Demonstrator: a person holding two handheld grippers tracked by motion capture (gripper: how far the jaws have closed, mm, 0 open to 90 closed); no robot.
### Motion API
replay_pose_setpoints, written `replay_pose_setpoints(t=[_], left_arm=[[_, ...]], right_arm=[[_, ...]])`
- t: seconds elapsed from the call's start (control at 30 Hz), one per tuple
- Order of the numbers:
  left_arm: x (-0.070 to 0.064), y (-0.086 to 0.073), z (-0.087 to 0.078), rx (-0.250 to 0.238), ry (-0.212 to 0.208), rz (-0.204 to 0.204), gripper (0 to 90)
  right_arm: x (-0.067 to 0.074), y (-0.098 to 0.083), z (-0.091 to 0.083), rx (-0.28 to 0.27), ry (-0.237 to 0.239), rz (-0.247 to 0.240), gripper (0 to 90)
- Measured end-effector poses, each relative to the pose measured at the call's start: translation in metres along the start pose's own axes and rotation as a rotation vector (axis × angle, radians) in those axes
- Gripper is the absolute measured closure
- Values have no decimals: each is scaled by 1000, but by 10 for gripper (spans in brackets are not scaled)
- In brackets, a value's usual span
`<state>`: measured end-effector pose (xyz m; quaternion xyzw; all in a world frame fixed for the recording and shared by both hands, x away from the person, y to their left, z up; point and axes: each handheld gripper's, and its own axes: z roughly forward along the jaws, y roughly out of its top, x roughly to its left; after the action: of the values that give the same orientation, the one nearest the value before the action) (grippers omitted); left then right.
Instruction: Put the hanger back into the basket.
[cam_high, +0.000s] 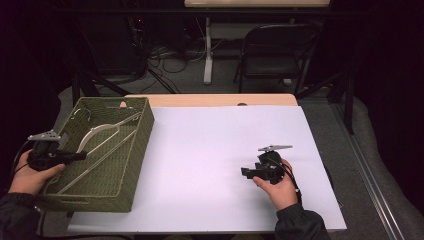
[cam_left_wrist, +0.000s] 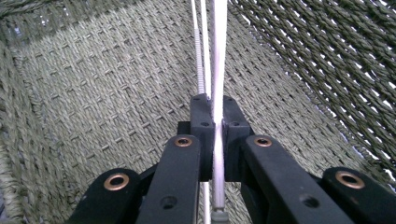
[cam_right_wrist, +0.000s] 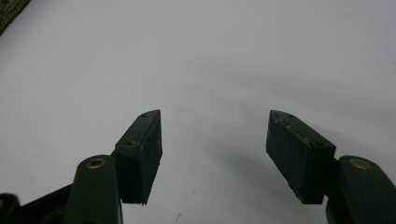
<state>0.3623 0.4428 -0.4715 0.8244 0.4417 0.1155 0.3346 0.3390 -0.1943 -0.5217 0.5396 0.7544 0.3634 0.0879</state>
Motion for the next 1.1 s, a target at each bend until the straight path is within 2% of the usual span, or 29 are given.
replay_pose_setpoints(t=[0.13,0.23,0.33,0.4,0.43,0.5,0.53,0.63,0.7,0.73,0.83,0.93,1.1], left_arm=[[-6,2,1,42,45,82,865],[-13,4,0,38,28,109,850],[-20,6,-4,1,14,129,817],[-22,7,-6,-11,7,132,751],[-27,9,-10,-33,9,153,715],[-31,10,-15,-61,18,161,660],[-33,10,-17,-80,21,159,616],[-41,11,-26,-97,41,158,476],[-47,12,-32,-95,23,118,451],[-51,12,-34,-94,27,107,432],[-63,12,-42,-75,77,83,429],[-79,9,-46,-93,97,49,429],[-112,5,-47,-147,124,33,430]], right_arm=[[0,0,-1,-1,-1,1,360],[0,0,-1,-6,-2,3,360],[0,0,-1,-5,0,4,359],[0,0,-1,-5,1,2,359],[0,0,-2,-5,2,2,360],[0,-1,-2,-14,2,5,359],[0,-1,-3,-8,3,2,359],[0,-2,-6,-12,-2,1,357],[-1,-3,-8,-18,-2,-3,355],[-1,-4,-10,-18,-5,-1,354],[0,-6,-15,-21,-13,-5,350],[1,-10,-21,-20,-29,-27,347],[3,-19,-33,-12,-69,-55,342]])
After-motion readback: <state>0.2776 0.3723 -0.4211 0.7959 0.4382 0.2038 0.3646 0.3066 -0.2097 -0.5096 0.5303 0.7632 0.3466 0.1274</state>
